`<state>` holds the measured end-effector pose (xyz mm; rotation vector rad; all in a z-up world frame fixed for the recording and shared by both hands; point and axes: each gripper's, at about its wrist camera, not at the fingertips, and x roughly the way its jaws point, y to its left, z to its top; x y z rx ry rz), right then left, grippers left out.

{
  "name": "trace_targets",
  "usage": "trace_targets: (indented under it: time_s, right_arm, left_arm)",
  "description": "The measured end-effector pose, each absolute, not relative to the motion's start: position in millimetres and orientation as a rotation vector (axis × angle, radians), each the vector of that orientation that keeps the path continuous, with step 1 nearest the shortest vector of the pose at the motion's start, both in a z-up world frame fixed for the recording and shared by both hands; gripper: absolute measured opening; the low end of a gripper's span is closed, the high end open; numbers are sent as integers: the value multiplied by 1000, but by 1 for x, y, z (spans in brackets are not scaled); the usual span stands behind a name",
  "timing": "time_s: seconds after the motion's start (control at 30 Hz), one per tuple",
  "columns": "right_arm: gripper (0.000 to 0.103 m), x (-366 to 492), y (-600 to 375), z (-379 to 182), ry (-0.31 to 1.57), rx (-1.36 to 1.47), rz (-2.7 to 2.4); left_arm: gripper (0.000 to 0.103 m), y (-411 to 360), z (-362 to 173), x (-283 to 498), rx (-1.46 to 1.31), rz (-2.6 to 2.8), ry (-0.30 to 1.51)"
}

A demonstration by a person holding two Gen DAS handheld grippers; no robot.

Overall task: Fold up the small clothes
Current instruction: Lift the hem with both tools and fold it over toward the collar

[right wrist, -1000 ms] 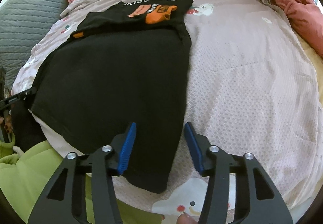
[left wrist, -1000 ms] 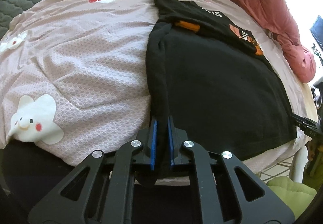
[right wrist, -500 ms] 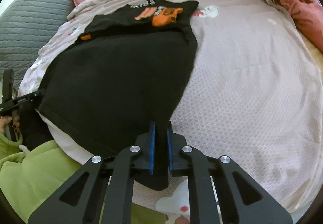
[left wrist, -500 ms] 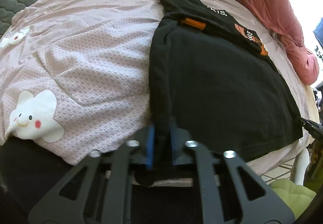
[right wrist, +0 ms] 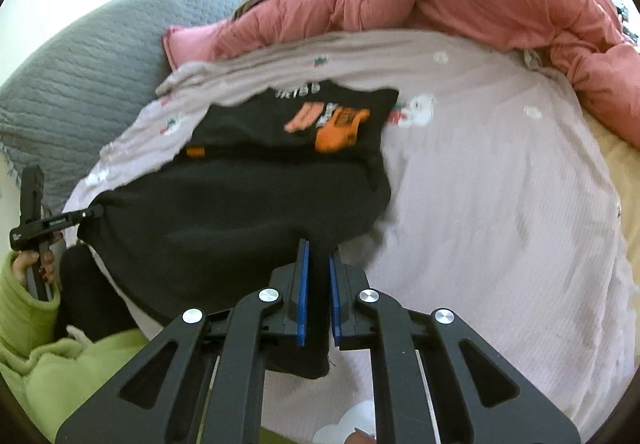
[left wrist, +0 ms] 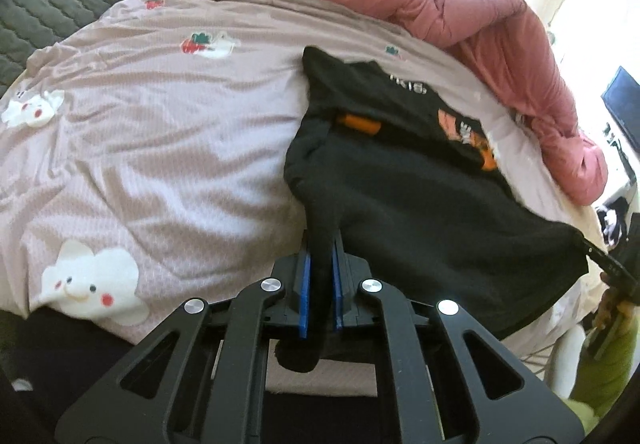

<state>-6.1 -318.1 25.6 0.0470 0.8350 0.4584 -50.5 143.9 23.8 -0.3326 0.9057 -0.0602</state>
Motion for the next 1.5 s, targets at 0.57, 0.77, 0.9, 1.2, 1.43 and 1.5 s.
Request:
trace_targets:
  time_s: [0.57, 0.77, 0.9, 1.2, 1.43, 1.5]
  right_arm:
    - [8, 62, -320, 61, 681, 113, 418]
    - [8, 91, -322, 61, 675, 138, 385]
    - [8, 111, -321, 59, 678, 142, 367]
    - [8, 154, -311, 44, 714, 134, 324]
    - [8, 185, -299, 20, 767, 108, 279]
    - [8, 192, -297, 12, 787, 104, 264]
  left_arm:
    - [3, 139, 78, 36, -321, -12, 827]
    - [3, 140, 84, 72, -333, -3, 827]
    - [3, 143, 80, 94, -347, 0, 834]
    - [3, 151, 62, 135, -371, 12, 848]
    - [3, 159, 29, 158, -356, 53, 879]
    - [3, 161, 17, 162, -359, 56, 890]
